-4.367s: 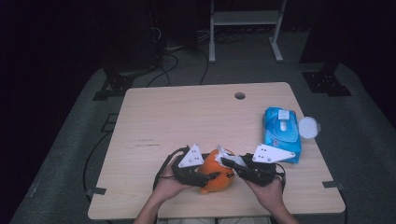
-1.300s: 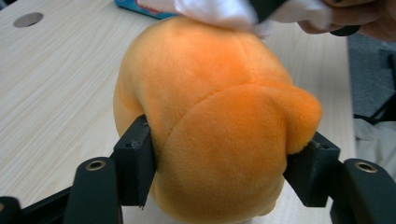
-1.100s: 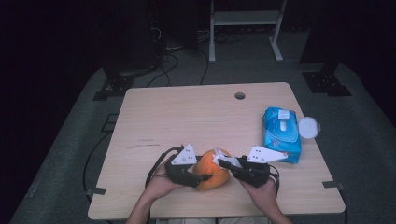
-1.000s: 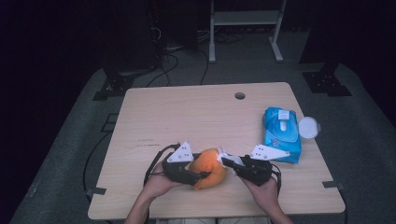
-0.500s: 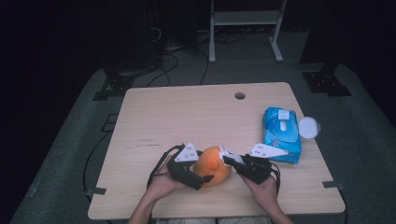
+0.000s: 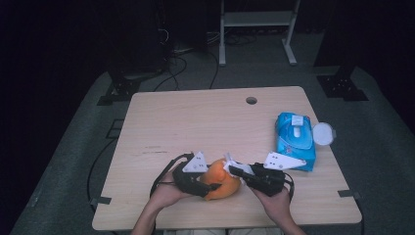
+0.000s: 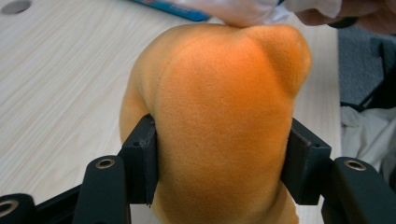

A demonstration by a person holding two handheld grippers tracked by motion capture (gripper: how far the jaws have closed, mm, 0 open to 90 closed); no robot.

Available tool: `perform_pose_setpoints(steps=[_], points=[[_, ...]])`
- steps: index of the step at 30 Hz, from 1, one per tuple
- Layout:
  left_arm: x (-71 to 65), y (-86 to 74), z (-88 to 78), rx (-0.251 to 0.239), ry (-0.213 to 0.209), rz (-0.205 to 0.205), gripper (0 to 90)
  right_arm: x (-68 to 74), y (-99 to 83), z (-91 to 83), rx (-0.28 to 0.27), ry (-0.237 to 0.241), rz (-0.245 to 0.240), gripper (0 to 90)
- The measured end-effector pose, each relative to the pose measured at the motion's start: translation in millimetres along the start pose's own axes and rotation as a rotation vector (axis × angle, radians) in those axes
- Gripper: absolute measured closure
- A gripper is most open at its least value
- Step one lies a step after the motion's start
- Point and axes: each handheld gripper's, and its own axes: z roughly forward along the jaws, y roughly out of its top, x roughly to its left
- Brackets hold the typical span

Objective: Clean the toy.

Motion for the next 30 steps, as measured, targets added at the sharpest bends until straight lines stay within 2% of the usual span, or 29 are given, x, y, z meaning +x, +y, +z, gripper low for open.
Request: perform_pose_setpoints(steps=[2, 5, 8, 10, 13, 16, 18, 20, 23, 25, 27, 29, 30], points=[[1.5, 3.0, -2.9, -0.029, -0.026, -0.027, 39.3, 2.0, 0.0, 1.7, 0.016, -0.009, -0.031, 79.4], [4.1, 2.5, -3.0, -0.045, -0.005, -0.042, 38.1, -6.1, -3.5, 0.6, 0.027, -0.03, 0.004, 79.5], [8.0, 0.5, 3.5, -0.036, 0.016, -0.081, 27.4, -14.7, -11.7, 4.9, 0.06, -0.057, 0.029, 79.5], [9.0, -0.4, 4.6, -0.044, 0.01, -0.096, 18.6, -20.1, -17.0, 6.5, 0.073, -0.069, 0.053, 79.5], [9.2, -1.9, 4.3, -0.046, -0.016, -0.091, 9.2, -23.3, -19.7, 6.0, 0.094, -0.095, 0.055, 79.5], [8.7, -4.2, 8.5, -0.016, 0.002, -0.092, 5.7, -24.9, -20.7, 7.2, 0.1, -0.107, 0.059, 79.5], [8.2, -5.3, 9.7, -0.004, 0.031, -0.075, 8.6, -25.5, -21.3, 7.9, 0.102, -0.107, 0.069, 79.5], [7.7, -4.0, 4.9, -0.018, 0.041, -0.064, 24.2, -24.4, -20.9, 7.1, 0.099, -0.106, 0.071, 79.5], [7.9, -1.9, -1.1, -0.026, 0.035, -0.052, 34.0, -18.0, -10.4, 0.1, 0.048, -0.081, 0.054, 79.4], [6.9, 1.9, -6.9, -0.014, 0.05, -0.043, 36.3, -7.7, 0.8, -5.2, -0.009, -0.048, 0.016, 79.4], [5.1, 3.8, -4.4, 0.009, 0.063, -0.036, 37.2, 7.9, 11.5, -7.2, -0.036, -0.021, -0.055, 79.4], [1.6, 5.0, -1.3, -0.006, 0.02, -0.03, 37.6, 21.6, 17.3, -3.8, -0.028, 0.001, -0.11, 79.4], [0.3, 6.7, -0.9, -0.017, -0.014, -0.037, 37.7, 25.8, 18.0, -1.1, -0.008, -0.004, -0.133, 79.3]])
